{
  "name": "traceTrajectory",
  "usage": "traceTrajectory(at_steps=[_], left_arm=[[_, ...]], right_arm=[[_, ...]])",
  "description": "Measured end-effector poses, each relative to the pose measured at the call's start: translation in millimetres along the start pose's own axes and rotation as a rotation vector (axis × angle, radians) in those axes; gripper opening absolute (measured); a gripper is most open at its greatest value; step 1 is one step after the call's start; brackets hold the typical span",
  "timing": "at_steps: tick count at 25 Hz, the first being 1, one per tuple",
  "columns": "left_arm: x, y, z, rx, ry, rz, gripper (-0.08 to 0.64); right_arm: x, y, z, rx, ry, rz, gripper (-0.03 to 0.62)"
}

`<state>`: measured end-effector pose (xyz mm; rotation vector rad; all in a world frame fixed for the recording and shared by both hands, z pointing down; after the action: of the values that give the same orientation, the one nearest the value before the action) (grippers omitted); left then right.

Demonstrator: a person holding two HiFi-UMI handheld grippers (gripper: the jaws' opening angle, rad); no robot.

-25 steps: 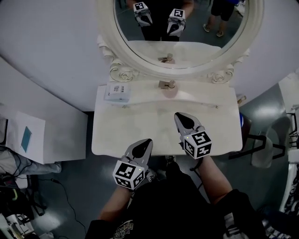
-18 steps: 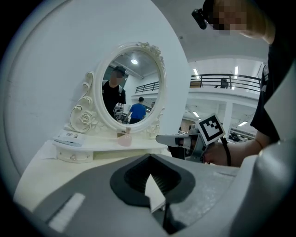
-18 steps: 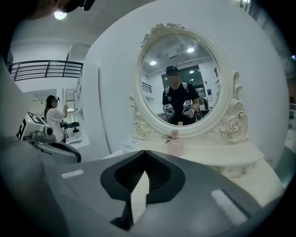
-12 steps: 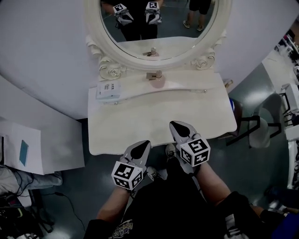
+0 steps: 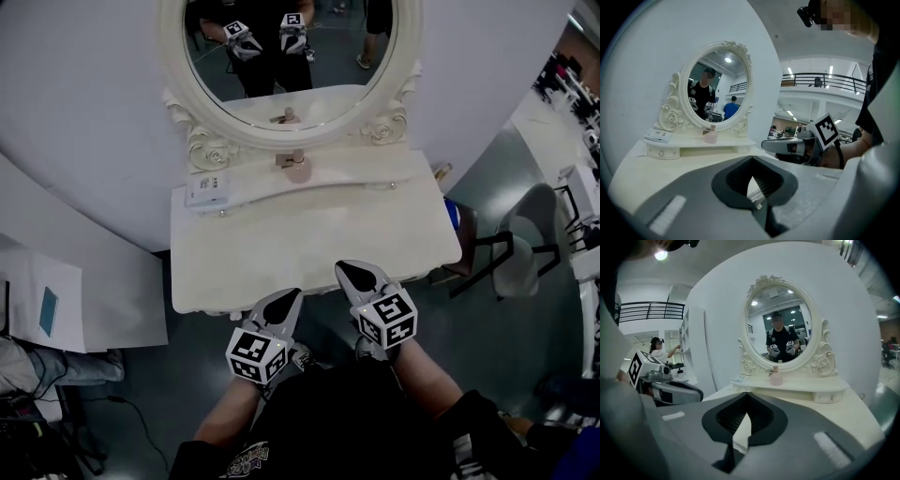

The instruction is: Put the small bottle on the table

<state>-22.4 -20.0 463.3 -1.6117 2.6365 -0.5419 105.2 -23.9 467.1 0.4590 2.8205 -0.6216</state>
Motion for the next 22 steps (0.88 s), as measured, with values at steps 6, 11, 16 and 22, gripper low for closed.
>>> traceTrajectory(at_steps=[6,11,16,22], left_arm=[[-28,-18,-2,0.003,0.026,0.067,0.000],[-61,-32,-7,0.021,0.037,0.112,0.000],[-87,-44,-1,0.006,0.031,0.165,0.000],[-115,-52,0,-0.031,0.036,0.228,0.000]], right_arm=[[-8,25,-6,0.023,0.025,0.091,0.028],[-25,46,-13,0.031,0.023,0.156,0.028],[-38,63,-14,0.036,0.048,0.217,0.028],[-49,83,-16,0.042,0.096,0.282,0.028]])
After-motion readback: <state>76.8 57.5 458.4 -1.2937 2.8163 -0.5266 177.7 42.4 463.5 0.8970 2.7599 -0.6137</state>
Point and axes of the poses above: the fingertips, and each gripper's own axes: y backward along the fingers, x to its left, z out of its top, the point moved 3 cm from there along y, backward along the fingers, and after that the axes turned 7 degrees about -y, right-handed, at the moved point
